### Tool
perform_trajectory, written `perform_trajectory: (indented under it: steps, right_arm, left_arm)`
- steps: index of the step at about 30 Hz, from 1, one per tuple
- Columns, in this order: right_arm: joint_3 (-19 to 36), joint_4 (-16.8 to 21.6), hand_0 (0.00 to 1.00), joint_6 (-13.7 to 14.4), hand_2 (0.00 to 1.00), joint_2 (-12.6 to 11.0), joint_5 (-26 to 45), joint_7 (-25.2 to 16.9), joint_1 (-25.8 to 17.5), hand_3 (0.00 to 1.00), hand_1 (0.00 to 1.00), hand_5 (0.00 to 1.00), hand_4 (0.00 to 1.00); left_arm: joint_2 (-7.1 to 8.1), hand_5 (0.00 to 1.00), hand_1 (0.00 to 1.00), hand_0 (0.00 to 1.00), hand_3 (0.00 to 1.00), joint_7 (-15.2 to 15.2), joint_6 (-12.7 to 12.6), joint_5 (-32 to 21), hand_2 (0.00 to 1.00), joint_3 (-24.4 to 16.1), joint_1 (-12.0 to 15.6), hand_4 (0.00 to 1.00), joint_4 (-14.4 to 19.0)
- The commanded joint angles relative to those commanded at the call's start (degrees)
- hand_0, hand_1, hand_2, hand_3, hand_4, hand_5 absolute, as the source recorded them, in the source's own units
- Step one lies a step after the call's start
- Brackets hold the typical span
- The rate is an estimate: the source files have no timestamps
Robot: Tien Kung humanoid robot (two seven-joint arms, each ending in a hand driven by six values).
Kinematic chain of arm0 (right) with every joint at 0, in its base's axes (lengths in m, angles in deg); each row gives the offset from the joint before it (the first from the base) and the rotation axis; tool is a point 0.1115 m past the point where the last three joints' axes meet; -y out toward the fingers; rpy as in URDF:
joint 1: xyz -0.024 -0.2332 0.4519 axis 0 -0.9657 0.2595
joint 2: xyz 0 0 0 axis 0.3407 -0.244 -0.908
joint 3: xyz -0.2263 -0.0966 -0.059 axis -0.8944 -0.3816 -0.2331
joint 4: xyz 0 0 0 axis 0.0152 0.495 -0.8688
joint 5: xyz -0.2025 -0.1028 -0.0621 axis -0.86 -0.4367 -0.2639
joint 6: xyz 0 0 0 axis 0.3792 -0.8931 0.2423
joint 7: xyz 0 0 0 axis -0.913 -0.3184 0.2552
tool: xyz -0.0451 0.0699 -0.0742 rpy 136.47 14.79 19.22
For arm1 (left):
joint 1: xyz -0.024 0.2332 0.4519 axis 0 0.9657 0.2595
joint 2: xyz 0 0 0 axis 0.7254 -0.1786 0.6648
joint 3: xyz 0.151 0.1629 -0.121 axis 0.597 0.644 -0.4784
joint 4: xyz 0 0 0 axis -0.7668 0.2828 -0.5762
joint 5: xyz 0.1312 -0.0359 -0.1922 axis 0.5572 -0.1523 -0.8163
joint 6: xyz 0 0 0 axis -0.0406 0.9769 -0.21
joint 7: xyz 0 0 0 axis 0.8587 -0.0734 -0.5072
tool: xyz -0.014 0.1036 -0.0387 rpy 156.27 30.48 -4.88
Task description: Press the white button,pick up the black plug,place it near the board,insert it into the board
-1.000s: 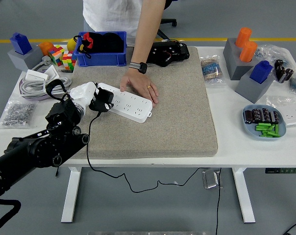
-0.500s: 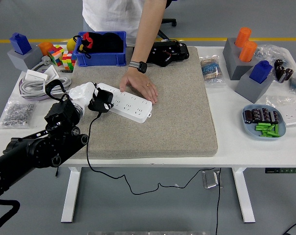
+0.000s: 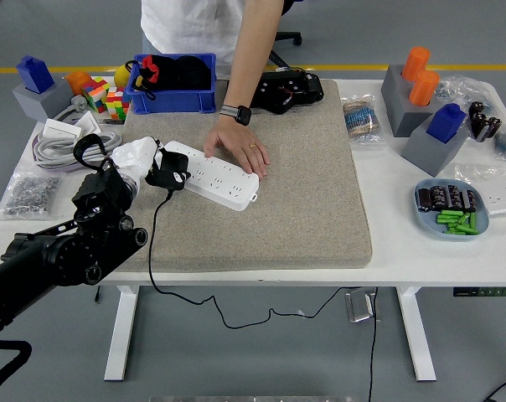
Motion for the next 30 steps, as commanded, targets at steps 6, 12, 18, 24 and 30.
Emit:
perform_trajectory:
  steps: [6, 12, 18, 24, 30]
  right_arm:
    - [0.0, 0.0, 0.804, 0.0, 0.808, 0.0, 0.0, 0.0, -0.1, 0.774, 0.778, 0.607, 0.813]
    - [0.0, 0.0, 0.805, 0.0, 0.808, 0.1, 0.0, 0.0, -0.1, 0.774, 0.779, 0.606, 0.813]
    - [0.0, -0.1, 0.804, 0.0, 0.808, 0.1, 0.0, 0.0, -0.1, 0.774, 0.778, 0.605, 0.812]
    - [0.2, -0.1, 0.803, 0.0, 0.807, 0.1, 0.0, 0.0, -0.1, 0.773, 0.777, 0.603, 0.810]
    - [0.3, -0.2, 0.803, 0.0, 0.806, 0.1, 0.0, 0.0, -0.2, 0.772, 0.777, 0.602, 0.809]
  left_arm:
    - [0.11, 0.341, 0.361, 0.327, 0.609, -1.4, -0.1, 0.2, 0.330, -0.3, 0.1, 0.841, 0.9]
    - [0.13, 0.348, 0.569, 0.510, 0.665, -2.3, -0.6, 0.9, 0.492, -0.3, 0.2, 0.845, 1.3]
    - [0.26, 0.360, 0.698, 0.642, 0.699, -2.3, -0.5, 1.0, 0.614, -0.2, 0.1, 0.855, 1.7]
    - [0.67, 0.366, 0.663, 0.643, 0.688, -2.7, -0.8, 0.7, 0.563, 0.4, 0.0, 0.868, 1.2]
    - [0.78, 0.357, 0.598, 0.601, 0.663, -2.9, -1.0, 0.8, 0.474, 0.6, 0.1, 0.873, 1.2]
